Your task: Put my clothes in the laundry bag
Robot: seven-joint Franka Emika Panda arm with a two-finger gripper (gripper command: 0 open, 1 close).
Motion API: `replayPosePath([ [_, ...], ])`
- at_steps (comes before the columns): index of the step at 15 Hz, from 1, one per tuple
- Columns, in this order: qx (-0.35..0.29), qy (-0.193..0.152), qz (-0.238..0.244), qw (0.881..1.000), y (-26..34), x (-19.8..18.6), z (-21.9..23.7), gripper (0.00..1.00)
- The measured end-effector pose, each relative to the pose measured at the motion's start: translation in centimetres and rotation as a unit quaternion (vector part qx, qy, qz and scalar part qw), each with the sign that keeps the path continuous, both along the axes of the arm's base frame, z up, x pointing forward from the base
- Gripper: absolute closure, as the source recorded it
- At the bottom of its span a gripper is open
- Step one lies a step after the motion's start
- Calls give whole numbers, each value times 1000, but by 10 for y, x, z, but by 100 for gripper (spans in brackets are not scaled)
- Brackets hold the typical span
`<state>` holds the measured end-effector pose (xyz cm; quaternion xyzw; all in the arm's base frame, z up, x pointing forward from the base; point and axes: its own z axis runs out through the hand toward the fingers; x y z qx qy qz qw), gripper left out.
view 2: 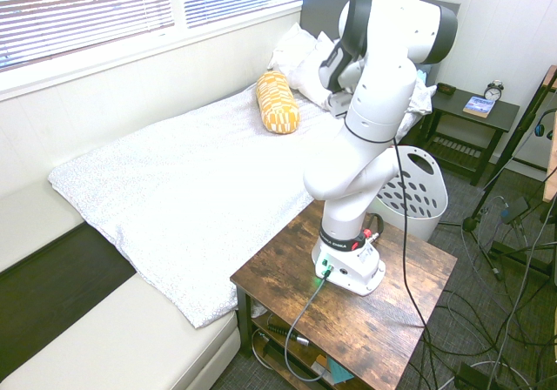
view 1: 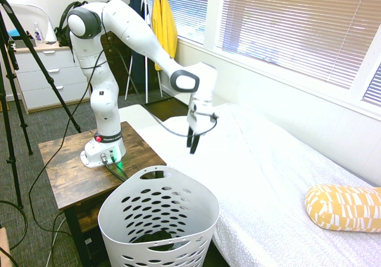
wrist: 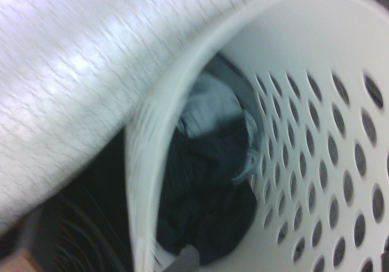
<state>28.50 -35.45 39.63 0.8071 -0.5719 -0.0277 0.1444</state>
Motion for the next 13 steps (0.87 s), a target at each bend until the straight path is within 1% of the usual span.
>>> replayPosePath([
  [2,-14,-26,51,998,68,87,23,0],
  [4,-19,-45,92,995,129,157,34,0],
  [7,-4,-65,143,988,216,237,35,0],
  [10,32,-74,179,980,311,281,18,0],
  [13,69,-76,196,975,370,291,3,0],
])
